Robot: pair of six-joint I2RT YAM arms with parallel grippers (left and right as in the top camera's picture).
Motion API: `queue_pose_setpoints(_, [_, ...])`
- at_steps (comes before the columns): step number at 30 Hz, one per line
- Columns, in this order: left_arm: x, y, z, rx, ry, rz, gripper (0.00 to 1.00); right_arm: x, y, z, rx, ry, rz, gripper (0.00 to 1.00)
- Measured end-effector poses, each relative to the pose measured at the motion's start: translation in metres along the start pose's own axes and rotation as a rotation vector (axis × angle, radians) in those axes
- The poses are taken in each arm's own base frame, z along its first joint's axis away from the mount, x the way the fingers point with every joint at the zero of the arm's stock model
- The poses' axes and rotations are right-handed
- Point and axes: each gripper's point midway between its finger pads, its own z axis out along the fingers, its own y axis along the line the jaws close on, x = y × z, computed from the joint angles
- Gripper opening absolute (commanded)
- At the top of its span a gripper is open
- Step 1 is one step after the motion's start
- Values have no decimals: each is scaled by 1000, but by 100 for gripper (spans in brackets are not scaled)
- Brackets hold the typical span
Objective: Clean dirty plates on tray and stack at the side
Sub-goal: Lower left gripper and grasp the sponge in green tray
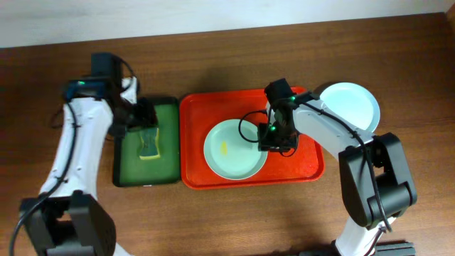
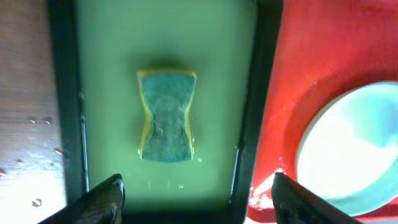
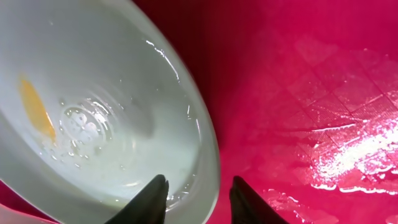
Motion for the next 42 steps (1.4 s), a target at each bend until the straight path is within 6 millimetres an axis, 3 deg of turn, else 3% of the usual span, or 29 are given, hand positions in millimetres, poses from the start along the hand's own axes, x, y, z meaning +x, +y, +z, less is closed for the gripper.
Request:
queue_pose_setpoints(1, [6,-3,9,-15,13,19,70,1,0,0,-2,2,0,25])
queue_pose_setpoints(2, [15,-5,22,-36,37,44,59,0,1,0,-4,-2,-2,25])
queue_pose_setpoints(4, [20,-3,32,-65,41,76,51,-1,1,1,-5,-3,-3,25])
queue_pose_setpoints(11, [21,8,50,-123,48,93,45,-3,2,1,-10,-11,-6,25])
queue_pose_setpoints(13, [19,11,68,-135,73,94,38,-3,2,1,-10,-12,-5,25])
queue_pose_setpoints(17, [20,23,96,-184,114,95,43,-3,2,1,-10,-12,-5,25])
queue_pose_setpoints(19, [19,27,101,-193,115,90,45,-3,2,1,-10,-12,-5,25])
queue_pose_setpoints(26, [13,34,104,-197,96,72,37,-3,2,1,-10,-12,-5,25])
queue_pose_setpoints(28, [15,35,107,-197,97,72,27,-3,2,1,-10,-12,-5,25])
queue_pose_setpoints(29, [16,36,109,-197,96,72,14,-3,2,1,-10,-12,-5,26])
queue_pose_setpoints(31, [19,33,117,-174,90,76,0,-3,2,1,-10,-12,-5,30])
queue_pose_setpoints(35, [21,29,118,-145,99,80,0,-3,2,1,-11,-12,-5,32])
queue_pose_setpoints(36, [24,28,116,-141,116,77,0,-3,2,1,-11,-13,-6,41])
queue_pose_setpoints(39, [23,23,101,-129,149,75,0,-4,3,1,-13,-18,-7,43])
queue_pose_setpoints(40, [17,20,95,-115,129,75,0,-4,2,1,-13,-19,-9,34])
queue_pose_setpoints(42, [8,12,77,-86,77,77,0,-2,2,7,-15,-21,-14,4])
